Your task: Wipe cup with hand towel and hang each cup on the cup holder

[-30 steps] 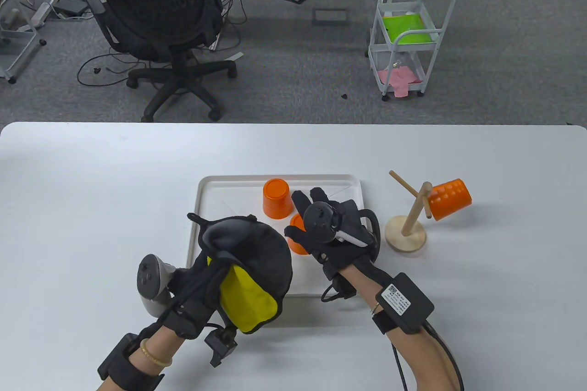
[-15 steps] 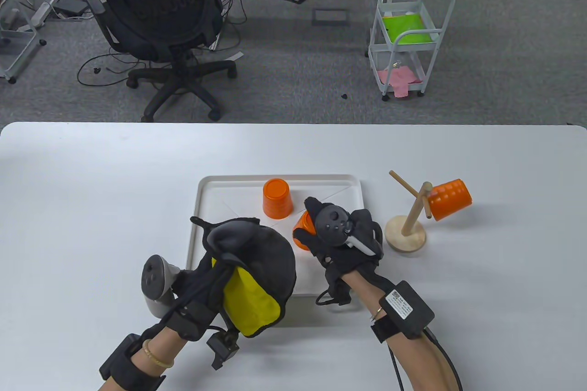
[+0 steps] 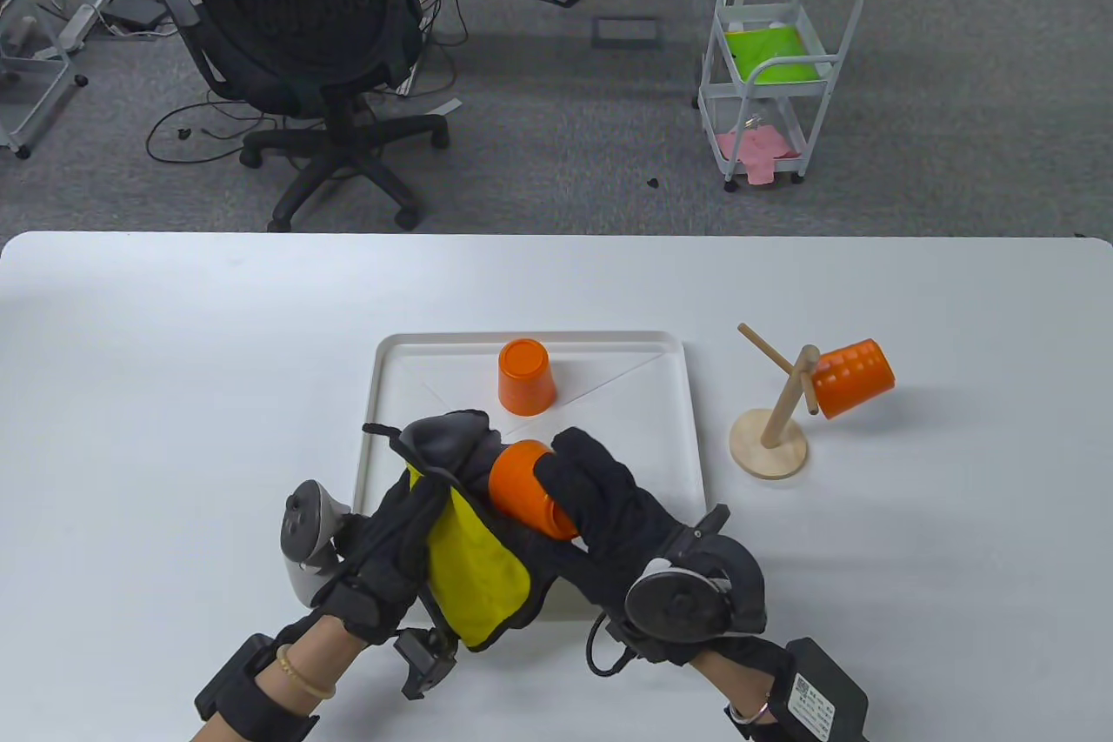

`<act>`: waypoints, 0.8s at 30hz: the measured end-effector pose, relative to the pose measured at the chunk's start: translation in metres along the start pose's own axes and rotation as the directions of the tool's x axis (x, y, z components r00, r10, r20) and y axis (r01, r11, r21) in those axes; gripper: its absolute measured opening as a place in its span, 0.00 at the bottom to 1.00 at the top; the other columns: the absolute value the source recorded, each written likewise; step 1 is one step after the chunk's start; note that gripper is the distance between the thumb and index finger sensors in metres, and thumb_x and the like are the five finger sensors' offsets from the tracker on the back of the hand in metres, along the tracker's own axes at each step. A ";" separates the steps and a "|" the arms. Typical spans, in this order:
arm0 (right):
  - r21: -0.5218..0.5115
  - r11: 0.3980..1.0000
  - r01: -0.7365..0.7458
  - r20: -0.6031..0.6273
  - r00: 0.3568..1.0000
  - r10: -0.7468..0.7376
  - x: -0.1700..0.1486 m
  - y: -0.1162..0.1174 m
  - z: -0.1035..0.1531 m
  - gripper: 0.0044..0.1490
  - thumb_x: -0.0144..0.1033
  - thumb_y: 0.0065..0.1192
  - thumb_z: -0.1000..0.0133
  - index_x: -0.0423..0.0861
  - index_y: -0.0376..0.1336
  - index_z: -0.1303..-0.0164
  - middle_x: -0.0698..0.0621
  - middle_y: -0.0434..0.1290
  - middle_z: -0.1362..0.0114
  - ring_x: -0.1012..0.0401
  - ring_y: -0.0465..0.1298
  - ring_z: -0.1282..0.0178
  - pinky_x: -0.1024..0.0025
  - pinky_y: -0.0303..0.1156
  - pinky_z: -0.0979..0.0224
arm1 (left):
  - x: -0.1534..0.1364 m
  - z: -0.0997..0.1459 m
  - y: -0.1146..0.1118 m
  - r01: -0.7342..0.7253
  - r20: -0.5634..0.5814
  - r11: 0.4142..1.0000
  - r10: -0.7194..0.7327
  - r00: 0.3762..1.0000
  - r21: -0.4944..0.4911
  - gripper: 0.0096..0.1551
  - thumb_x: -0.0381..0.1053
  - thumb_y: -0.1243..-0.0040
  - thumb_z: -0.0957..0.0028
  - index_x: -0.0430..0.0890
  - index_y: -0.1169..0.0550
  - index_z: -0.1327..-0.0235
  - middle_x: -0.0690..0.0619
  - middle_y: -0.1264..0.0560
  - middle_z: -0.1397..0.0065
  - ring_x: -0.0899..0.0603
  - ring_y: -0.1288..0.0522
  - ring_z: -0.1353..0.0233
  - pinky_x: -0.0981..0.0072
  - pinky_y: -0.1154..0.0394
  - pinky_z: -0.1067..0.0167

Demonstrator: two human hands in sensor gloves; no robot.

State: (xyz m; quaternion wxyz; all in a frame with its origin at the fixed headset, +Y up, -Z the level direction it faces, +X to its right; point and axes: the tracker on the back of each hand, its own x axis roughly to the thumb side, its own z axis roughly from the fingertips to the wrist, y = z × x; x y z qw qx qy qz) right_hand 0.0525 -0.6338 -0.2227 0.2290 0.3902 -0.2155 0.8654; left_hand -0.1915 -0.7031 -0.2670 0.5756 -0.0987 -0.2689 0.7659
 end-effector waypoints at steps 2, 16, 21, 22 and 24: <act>0.012 1.000 -0.017 0.045 0.999 0.016 0.005 0.005 0.001 0.51 0.54 0.64 0.43 0.60 0.40 0.17 0.39 0.50 0.14 0.39 0.70 0.30 0.57 0.76 0.30 | -0.003 -0.001 -0.004 -0.049 -0.023 0.998 0.048 0.999 -0.035 0.41 0.65 0.58 0.28 0.40 0.49 0.15 0.35 0.37 0.17 0.31 0.33 0.23 0.48 0.24 0.38; -0.120 0.913 0.389 -0.133 0.905 -0.403 -0.017 -0.004 0.006 0.52 0.59 0.58 0.40 0.50 0.38 0.16 0.31 0.55 0.20 0.44 0.76 0.35 0.65 0.81 0.36 | 0.015 0.003 -0.022 0.312 0.253 0.940 -0.272 0.929 -0.137 0.41 0.68 0.56 0.30 0.46 0.49 0.15 0.48 0.39 0.12 0.43 0.38 0.15 0.44 0.37 0.23; -0.124 0.747 0.653 -0.202 0.720 -0.663 -0.031 -0.001 0.006 0.53 0.62 0.54 0.39 0.44 0.40 0.16 0.28 0.60 0.27 0.47 0.80 0.44 0.67 0.83 0.46 | 0.029 0.009 -0.035 0.669 0.430 0.740 -0.583 0.690 -0.070 0.42 0.68 0.54 0.32 0.51 0.52 0.14 0.55 0.44 0.09 0.49 0.46 0.12 0.45 0.43 0.20; -0.119 0.722 0.682 -0.211 0.693 -0.690 -0.032 0.001 0.006 0.53 0.63 0.54 0.39 0.42 0.41 0.16 0.28 0.62 0.28 0.48 0.81 0.46 0.67 0.83 0.48 | 0.031 0.010 -0.037 0.716 0.452 0.696 -0.622 0.640 -0.056 0.42 0.68 0.54 0.32 0.51 0.52 0.14 0.56 0.46 0.08 0.51 0.47 0.11 0.44 0.45 0.19; -0.099 0.674 0.732 -0.240 0.640 -0.730 -0.034 0.004 0.005 0.54 0.65 0.53 0.39 0.40 0.43 0.17 0.28 0.65 0.31 0.48 0.82 0.50 0.68 0.83 0.53 | 0.033 0.011 -0.042 0.794 0.488 0.607 -0.684 0.543 -0.031 0.42 0.68 0.54 0.32 0.52 0.52 0.14 0.58 0.46 0.08 0.54 0.48 0.11 0.43 0.47 0.19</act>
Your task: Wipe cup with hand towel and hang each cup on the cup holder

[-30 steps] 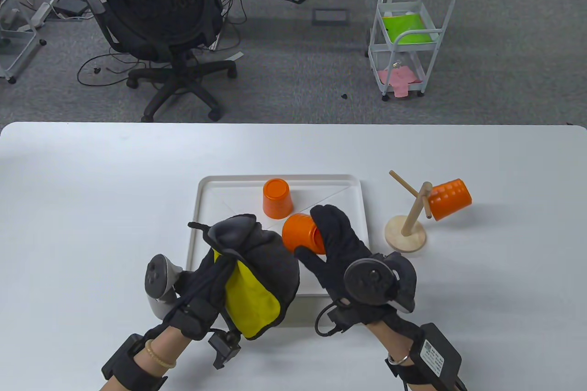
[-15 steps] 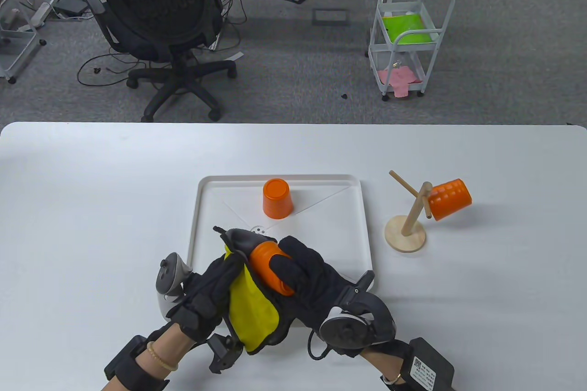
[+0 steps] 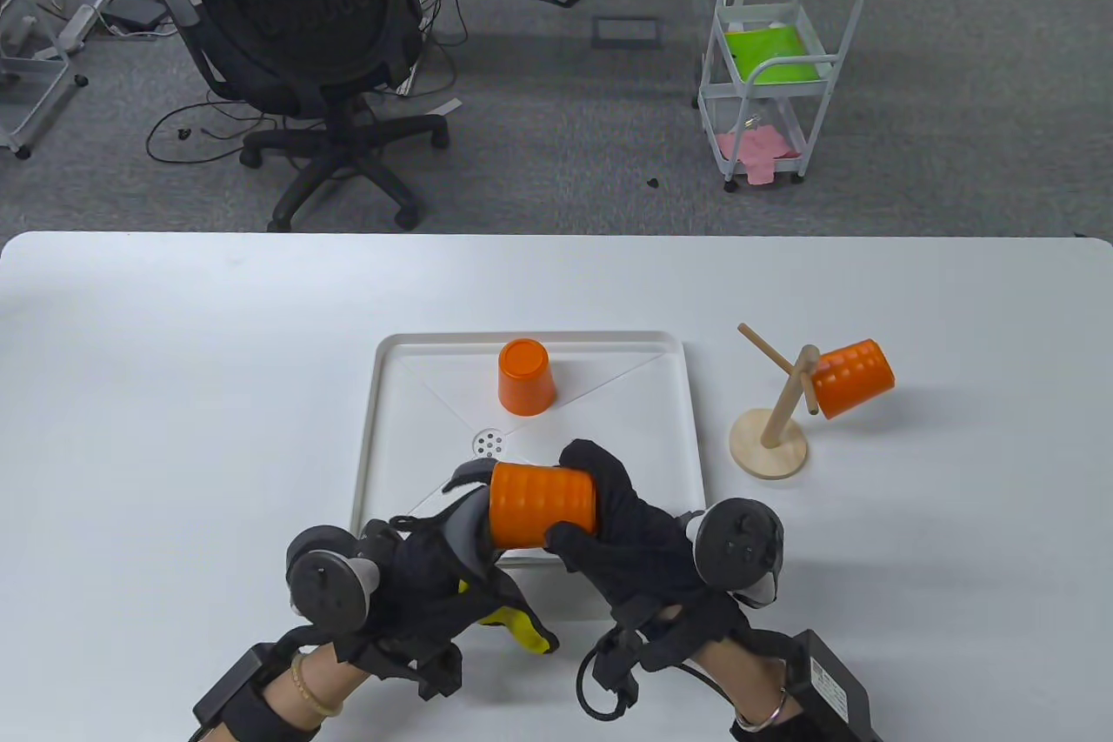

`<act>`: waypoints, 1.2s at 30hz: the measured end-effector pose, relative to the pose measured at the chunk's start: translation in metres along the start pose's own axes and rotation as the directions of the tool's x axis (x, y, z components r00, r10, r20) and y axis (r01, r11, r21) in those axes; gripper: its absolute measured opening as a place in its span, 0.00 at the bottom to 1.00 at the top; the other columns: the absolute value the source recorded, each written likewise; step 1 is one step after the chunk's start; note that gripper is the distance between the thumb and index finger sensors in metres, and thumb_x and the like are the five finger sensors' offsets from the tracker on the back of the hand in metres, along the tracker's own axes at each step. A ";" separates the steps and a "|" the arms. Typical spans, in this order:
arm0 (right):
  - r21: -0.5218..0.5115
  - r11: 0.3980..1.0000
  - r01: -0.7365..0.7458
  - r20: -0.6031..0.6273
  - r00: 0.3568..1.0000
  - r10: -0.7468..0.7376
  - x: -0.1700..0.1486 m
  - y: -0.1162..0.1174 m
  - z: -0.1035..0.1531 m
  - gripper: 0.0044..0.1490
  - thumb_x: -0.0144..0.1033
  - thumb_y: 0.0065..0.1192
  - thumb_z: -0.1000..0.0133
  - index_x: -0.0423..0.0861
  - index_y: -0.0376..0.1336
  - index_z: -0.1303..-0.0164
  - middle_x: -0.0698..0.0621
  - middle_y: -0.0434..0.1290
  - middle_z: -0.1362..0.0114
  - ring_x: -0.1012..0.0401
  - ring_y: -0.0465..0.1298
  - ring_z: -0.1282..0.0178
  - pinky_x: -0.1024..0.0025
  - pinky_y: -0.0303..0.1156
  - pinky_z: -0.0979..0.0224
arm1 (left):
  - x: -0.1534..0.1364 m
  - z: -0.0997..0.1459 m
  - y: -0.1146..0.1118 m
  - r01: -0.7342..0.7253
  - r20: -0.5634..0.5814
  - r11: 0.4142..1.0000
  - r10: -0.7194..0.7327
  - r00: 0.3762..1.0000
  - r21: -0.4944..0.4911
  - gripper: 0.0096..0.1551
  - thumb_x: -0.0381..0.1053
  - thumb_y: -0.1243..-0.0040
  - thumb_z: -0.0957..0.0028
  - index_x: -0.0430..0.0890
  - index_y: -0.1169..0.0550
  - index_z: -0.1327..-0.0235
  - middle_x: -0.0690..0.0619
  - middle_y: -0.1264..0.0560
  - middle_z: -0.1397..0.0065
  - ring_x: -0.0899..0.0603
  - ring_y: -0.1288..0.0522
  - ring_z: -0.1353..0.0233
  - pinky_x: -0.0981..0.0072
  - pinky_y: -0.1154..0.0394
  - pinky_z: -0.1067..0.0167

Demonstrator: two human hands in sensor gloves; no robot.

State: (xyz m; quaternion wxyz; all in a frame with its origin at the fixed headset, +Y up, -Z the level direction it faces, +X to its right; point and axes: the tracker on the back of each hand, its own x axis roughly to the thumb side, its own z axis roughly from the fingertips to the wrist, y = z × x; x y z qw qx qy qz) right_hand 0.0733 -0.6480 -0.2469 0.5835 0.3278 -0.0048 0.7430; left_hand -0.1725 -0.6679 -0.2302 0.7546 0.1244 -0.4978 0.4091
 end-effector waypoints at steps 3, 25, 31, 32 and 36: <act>0.066 0.997 0.046 -0.047 0.998 -0.043 -0.006 0.005 -0.002 0.56 0.67 0.50 0.40 0.35 0.44 0.18 0.29 0.68 0.36 0.50 0.82 0.56 0.69 0.82 0.58 | 0.005 -0.001 -0.004 0.063 0.031 0.997 -0.062 0.998 -0.038 0.41 0.68 0.53 0.33 0.53 0.50 0.15 0.60 0.43 0.08 0.55 0.47 0.12 0.42 0.47 0.19; -0.050 0.640 -0.766 0.399 0.573 0.716 0.026 0.022 0.006 0.50 0.53 0.66 0.45 0.72 0.37 0.23 0.47 0.48 0.12 0.49 0.67 0.23 0.57 0.74 0.30 | -0.037 -0.001 -0.014 -0.862 -0.206 0.502 0.852 0.481 0.068 0.37 0.67 0.52 0.32 0.43 0.33 0.22 0.51 0.24 0.22 0.49 0.31 0.22 0.41 0.33 0.31; -0.123 0.604 -0.788 0.414 0.512 0.753 0.030 0.012 0.008 0.52 0.47 0.70 0.46 0.74 0.38 0.25 0.50 0.45 0.11 0.49 0.64 0.18 0.58 0.73 0.23 | -0.048 0.003 0.002 -0.851 -0.171 0.505 0.860 0.481 0.142 0.37 0.67 0.53 0.31 0.40 0.33 0.24 0.46 0.22 0.25 0.44 0.27 0.26 0.39 0.32 0.33; -0.126 0.621 -0.773 0.402 0.533 0.745 0.030 0.008 0.008 0.52 0.48 0.70 0.46 0.73 0.38 0.25 0.49 0.46 0.12 0.49 0.64 0.19 0.59 0.73 0.24 | -0.049 0.004 0.005 -0.838 -0.160 0.522 0.851 0.500 0.159 0.37 0.68 0.54 0.31 0.41 0.33 0.23 0.47 0.22 0.25 0.44 0.27 0.26 0.39 0.32 0.32; -0.130 0.758 -0.639 0.314 0.699 0.642 0.026 -0.010 0.005 0.52 0.55 0.64 0.44 0.66 0.37 0.20 0.42 0.50 0.14 0.49 0.69 0.25 0.61 0.75 0.27 | -0.050 0.009 0.020 -0.760 -0.107 0.599 0.798 0.593 0.254 0.35 0.68 0.56 0.30 0.48 0.38 0.18 0.49 0.27 0.21 0.43 0.30 0.23 0.39 0.35 0.29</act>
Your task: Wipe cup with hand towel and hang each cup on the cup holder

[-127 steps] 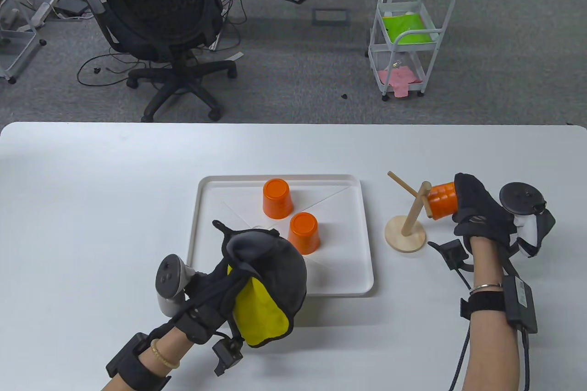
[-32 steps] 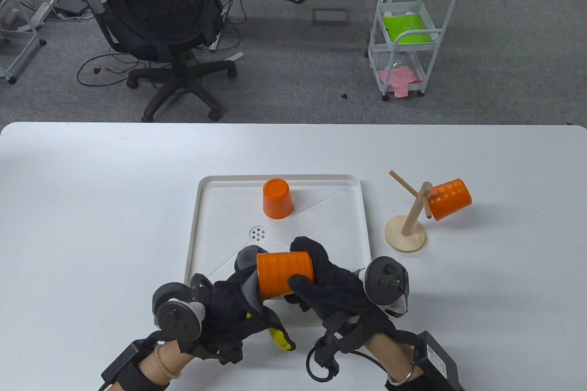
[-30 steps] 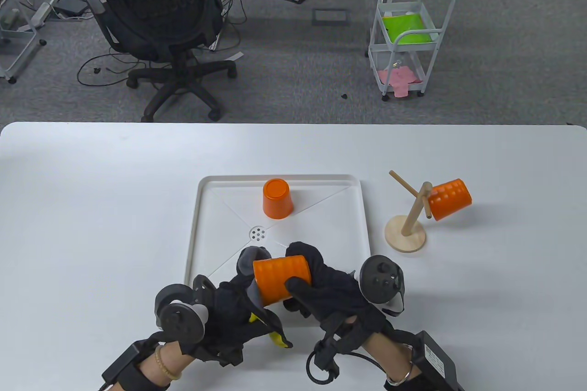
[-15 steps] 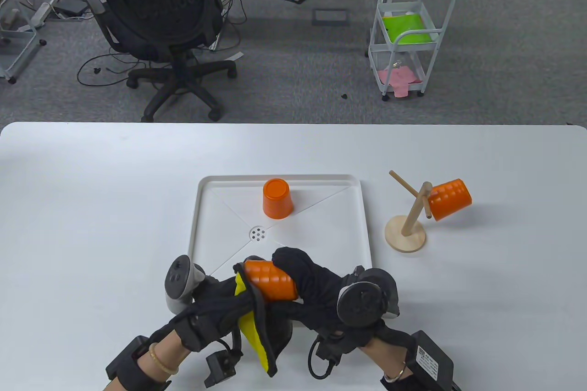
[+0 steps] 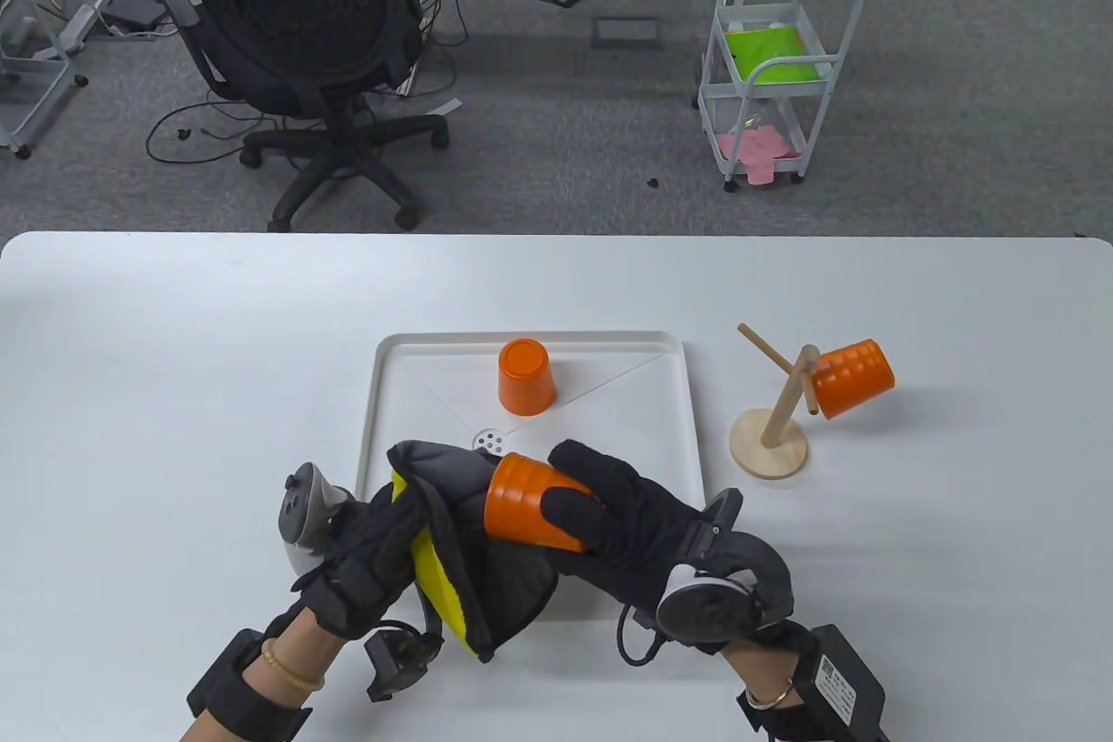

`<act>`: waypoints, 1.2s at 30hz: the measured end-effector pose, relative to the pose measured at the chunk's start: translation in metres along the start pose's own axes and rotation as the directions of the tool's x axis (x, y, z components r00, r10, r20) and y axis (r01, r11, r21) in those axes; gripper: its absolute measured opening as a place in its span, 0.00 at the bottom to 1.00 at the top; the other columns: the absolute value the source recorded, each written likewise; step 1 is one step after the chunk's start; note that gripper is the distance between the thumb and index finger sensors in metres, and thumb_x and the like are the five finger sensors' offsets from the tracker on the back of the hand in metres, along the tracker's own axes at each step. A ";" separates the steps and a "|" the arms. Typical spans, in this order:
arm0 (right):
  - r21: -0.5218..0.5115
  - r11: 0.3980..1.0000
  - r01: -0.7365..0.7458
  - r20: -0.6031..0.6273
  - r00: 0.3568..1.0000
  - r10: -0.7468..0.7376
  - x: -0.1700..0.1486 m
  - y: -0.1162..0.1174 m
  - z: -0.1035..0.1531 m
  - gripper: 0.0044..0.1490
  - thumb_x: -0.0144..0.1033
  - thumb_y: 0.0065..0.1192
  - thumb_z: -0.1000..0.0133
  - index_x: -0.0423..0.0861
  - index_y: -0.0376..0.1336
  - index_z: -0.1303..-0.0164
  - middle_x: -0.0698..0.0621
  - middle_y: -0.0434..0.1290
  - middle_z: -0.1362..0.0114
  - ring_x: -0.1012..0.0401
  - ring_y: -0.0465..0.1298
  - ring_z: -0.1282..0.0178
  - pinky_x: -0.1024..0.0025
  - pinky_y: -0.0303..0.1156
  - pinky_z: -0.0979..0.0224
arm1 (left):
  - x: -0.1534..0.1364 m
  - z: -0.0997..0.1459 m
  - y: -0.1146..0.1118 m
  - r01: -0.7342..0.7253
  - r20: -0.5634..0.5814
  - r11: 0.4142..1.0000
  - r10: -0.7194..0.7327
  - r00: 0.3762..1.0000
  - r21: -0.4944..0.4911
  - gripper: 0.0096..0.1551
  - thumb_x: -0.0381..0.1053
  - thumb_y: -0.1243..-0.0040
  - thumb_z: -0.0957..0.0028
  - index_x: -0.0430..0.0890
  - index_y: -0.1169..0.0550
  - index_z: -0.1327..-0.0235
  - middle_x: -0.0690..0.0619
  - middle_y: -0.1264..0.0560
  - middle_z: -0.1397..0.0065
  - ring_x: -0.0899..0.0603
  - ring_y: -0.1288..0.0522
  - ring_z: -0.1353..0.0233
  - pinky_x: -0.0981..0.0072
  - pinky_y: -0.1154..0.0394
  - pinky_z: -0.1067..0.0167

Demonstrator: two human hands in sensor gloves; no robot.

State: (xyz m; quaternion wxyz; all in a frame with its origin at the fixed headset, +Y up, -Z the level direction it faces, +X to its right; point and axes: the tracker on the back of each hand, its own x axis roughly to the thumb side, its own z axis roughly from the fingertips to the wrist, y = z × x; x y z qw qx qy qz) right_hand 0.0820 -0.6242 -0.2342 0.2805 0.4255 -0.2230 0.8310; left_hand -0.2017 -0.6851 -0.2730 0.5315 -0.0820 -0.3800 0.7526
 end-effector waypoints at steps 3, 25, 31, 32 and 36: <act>-0.044 0.968 0.249 -0.151 0.956 -0.253 -0.013 0.001 -0.001 0.53 0.59 0.59 0.42 0.55 0.36 0.17 0.35 0.54 0.18 0.48 0.75 0.34 0.61 0.78 0.35 | 0.008 0.002 -0.001 0.201 0.062 0.979 -0.203 0.977 0.034 0.37 0.68 0.56 0.30 0.54 0.46 0.13 0.51 0.36 0.12 0.43 0.39 0.15 0.37 0.41 0.24; 0.048 0.629 0.776 -0.522 0.557 -0.646 -0.031 0.055 0.004 0.57 0.71 0.41 0.40 0.33 0.48 0.20 0.34 0.73 0.42 0.52 0.82 0.61 0.66 0.81 0.63 | 0.007 0.005 -0.059 0.891 0.331 0.417 -0.828 0.453 -0.178 0.43 0.69 0.50 0.36 0.46 0.43 0.16 0.53 0.36 0.11 0.50 0.41 0.14 0.39 0.41 0.22; 0.099 0.751 0.653 -0.434 0.707 -0.558 -0.018 0.052 0.002 0.57 0.72 0.39 0.40 0.36 0.45 0.19 0.36 0.71 0.39 0.52 0.81 0.58 0.66 0.81 0.59 | -0.002 0.002 -0.052 0.620 0.171 0.744 -0.596 0.785 -0.251 0.42 0.68 0.50 0.35 0.44 0.41 0.17 0.51 0.34 0.12 0.50 0.40 0.15 0.39 0.40 0.24; 0.106 0.774 0.624 -0.409 0.737 -0.539 -0.016 0.050 0.002 0.57 0.72 0.39 0.40 0.36 0.44 0.19 0.36 0.71 0.38 0.52 0.81 0.57 0.66 0.80 0.58 | -0.002 0.001 -0.051 0.566 0.146 0.784 -0.548 0.824 -0.255 0.42 0.68 0.50 0.35 0.44 0.41 0.17 0.51 0.34 0.13 0.49 0.39 0.15 0.38 0.40 0.24; 0.118 0.872 0.475 -0.305 0.853 -0.423 -0.003 0.042 0.000 0.56 0.72 0.42 0.41 0.43 0.40 0.17 0.37 0.67 0.32 0.51 0.79 0.51 0.65 0.79 0.54 | -0.006 -0.001 -0.046 0.338 0.054 0.908 -0.335 0.941 -0.249 0.41 0.69 0.53 0.33 0.44 0.40 0.17 0.52 0.32 0.14 0.50 0.37 0.16 0.38 0.39 0.25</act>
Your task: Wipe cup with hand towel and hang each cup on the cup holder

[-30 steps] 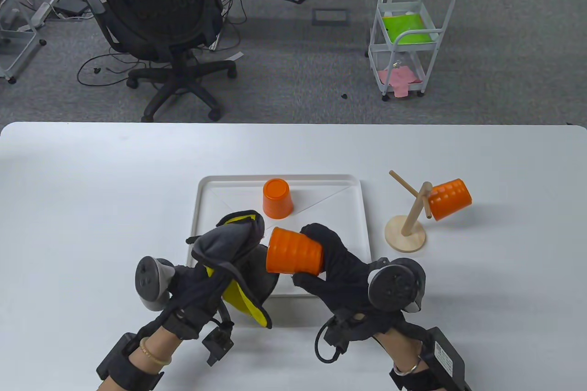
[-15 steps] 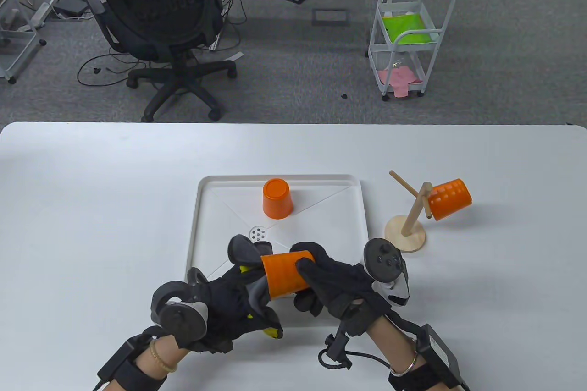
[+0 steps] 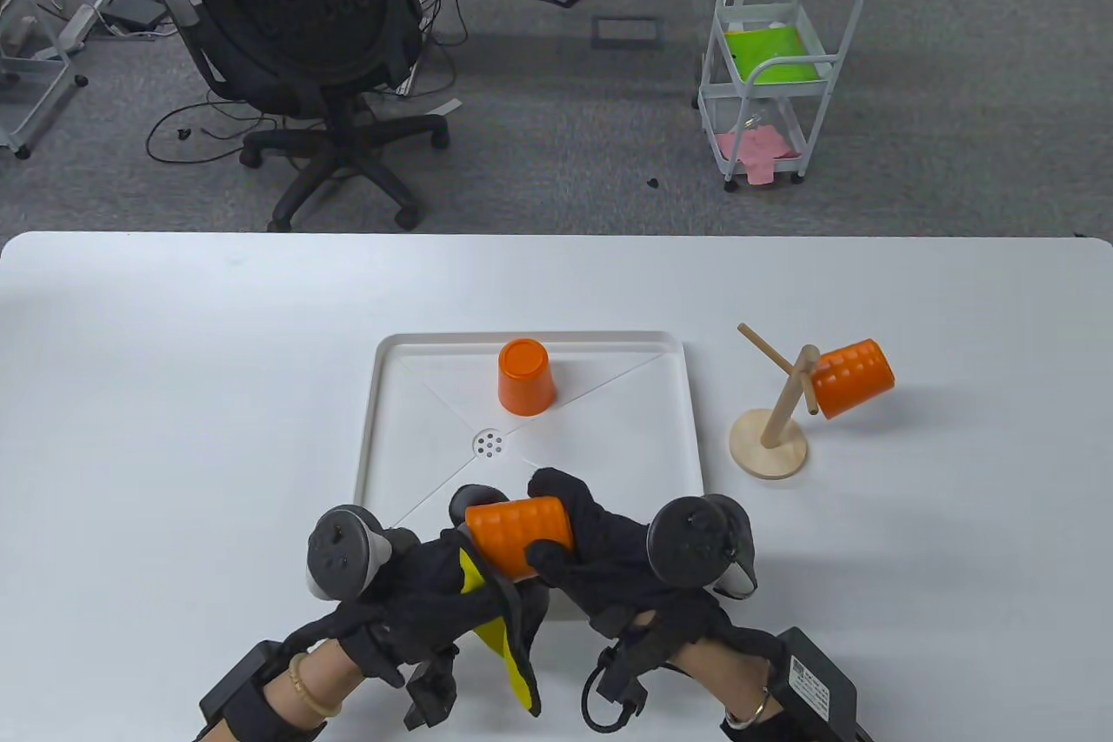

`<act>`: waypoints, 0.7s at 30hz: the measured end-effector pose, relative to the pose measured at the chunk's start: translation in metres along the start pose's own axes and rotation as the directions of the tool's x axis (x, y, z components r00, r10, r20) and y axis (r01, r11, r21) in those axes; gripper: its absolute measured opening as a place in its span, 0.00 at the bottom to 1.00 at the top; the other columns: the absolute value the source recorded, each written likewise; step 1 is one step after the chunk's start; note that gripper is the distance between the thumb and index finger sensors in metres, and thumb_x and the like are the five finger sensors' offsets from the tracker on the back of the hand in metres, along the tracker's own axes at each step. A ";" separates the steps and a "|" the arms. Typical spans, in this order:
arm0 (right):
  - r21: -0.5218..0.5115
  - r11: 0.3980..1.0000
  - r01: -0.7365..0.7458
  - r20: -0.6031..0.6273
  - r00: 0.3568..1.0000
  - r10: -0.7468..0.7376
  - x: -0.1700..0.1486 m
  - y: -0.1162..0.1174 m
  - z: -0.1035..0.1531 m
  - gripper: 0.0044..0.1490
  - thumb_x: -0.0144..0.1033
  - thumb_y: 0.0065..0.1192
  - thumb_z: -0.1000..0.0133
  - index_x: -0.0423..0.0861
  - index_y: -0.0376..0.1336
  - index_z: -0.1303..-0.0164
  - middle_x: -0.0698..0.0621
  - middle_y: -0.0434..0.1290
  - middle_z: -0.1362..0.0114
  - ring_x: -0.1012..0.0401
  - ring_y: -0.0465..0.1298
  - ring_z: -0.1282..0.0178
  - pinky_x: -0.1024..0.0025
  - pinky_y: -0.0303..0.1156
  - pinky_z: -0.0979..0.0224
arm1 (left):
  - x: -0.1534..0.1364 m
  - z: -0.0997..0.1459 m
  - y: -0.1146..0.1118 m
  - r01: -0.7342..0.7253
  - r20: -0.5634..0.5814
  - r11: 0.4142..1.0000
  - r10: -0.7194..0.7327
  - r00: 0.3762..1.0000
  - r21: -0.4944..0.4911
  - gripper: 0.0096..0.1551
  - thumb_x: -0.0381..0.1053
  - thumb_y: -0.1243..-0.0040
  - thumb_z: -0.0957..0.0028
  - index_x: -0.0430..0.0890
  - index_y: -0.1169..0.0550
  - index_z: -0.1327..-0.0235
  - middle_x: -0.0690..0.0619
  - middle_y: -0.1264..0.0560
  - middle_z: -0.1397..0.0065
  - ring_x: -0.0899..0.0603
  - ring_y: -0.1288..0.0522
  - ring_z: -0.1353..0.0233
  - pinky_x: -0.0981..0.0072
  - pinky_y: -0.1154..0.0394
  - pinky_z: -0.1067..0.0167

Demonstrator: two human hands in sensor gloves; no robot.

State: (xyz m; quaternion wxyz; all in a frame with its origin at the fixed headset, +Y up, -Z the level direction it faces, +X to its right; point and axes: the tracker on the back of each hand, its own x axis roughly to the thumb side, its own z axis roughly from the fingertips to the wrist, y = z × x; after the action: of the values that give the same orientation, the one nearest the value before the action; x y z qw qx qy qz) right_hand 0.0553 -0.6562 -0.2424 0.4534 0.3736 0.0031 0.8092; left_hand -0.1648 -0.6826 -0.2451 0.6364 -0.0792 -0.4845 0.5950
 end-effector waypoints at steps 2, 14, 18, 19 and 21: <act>-0.042 0.980 -0.196 0.073 0.977 0.199 0.011 -0.001 0.002 0.54 0.72 0.43 0.42 0.49 0.38 0.16 0.38 0.64 0.27 0.52 0.78 0.48 0.66 0.79 0.52 | -0.007 0.000 0.000 -0.280 -0.034 0.959 0.281 0.959 0.033 0.41 0.68 0.52 0.33 0.43 0.38 0.18 0.51 0.30 0.16 0.49 0.36 0.17 0.37 0.40 0.26; -0.152 0.731 -0.665 0.301 0.673 0.676 0.043 -0.006 0.014 0.49 0.50 0.66 0.44 0.75 0.38 0.25 0.50 0.46 0.11 0.47 0.64 0.19 0.55 0.74 0.28 | -0.022 0.002 0.009 -0.607 -0.084 0.794 0.608 0.790 0.042 0.41 0.69 0.56 0.30 0.37 0.35 0.22 0.46 0.25 0.22 0.44 0.31 0.23 0.38 0.35 0.31; -0.189 0.733 -0.653 0.272 0.682 0.678 0.043 -0.020 0.017 0.48 0.48 0.67 0.43 0.74 0.39 0.24 0.48 0.43 0.11 0.46 0.61 0.17 0.55 0.72 0.26 | -0.023 0.006 0.023 -0.568 -0.025 0.815 0.574 0.819 0.118 0.40 0.69 0.57 0.29 0.41 0.39 0.19 0.46 0.28 0.19 0.43 0.32 0.21 0.37 0.37 0.30; -0.208 0.756 -0.621 0.244 0.715 0.655 0.041 -0.026 0.017 0.48 0.49 0.66 0.42 0.74 0.39 0.23 0.47 0.43 0.11 0.47 0.61 0.17 0.55 0.72 0.26 | -0.021 0.008 0.027 -0.532 0.001 0.834 0.537 0.843 0.146 0.39 0.70 0.57 0.29 0.45 0.41 0.17 0.48 0.30 0.17 0.43 0.35 0.18 0.37 0.38 0.28; -0.236 0.799 -0.553 0.204 0.776 0.597 0.036 -0.032 0.016 0.48 0.51 0.64 0.41 0.73 0.38 0.22 0.45 0.43 0.11 0.47 0.61 0.18 0.56 0.72 0.26 | -0.017 0.010 0.030 -0.459 0.021 0.871 0.463 0.886 0.176 0.38 0.69 0.56 0.29 0.54 0.47 0.12 0.52 0.39 0.10 0.42 0.43 0.13 0.35 0.41 0.26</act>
State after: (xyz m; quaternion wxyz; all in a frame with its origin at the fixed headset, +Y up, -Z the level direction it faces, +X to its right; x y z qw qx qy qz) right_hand 0.0773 -0.6163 -0.2196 0.2086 0.4240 -0.2386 0.8484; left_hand -0.1893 -0.6929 -0.2691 0.4858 -0.1423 -0.3904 0.7690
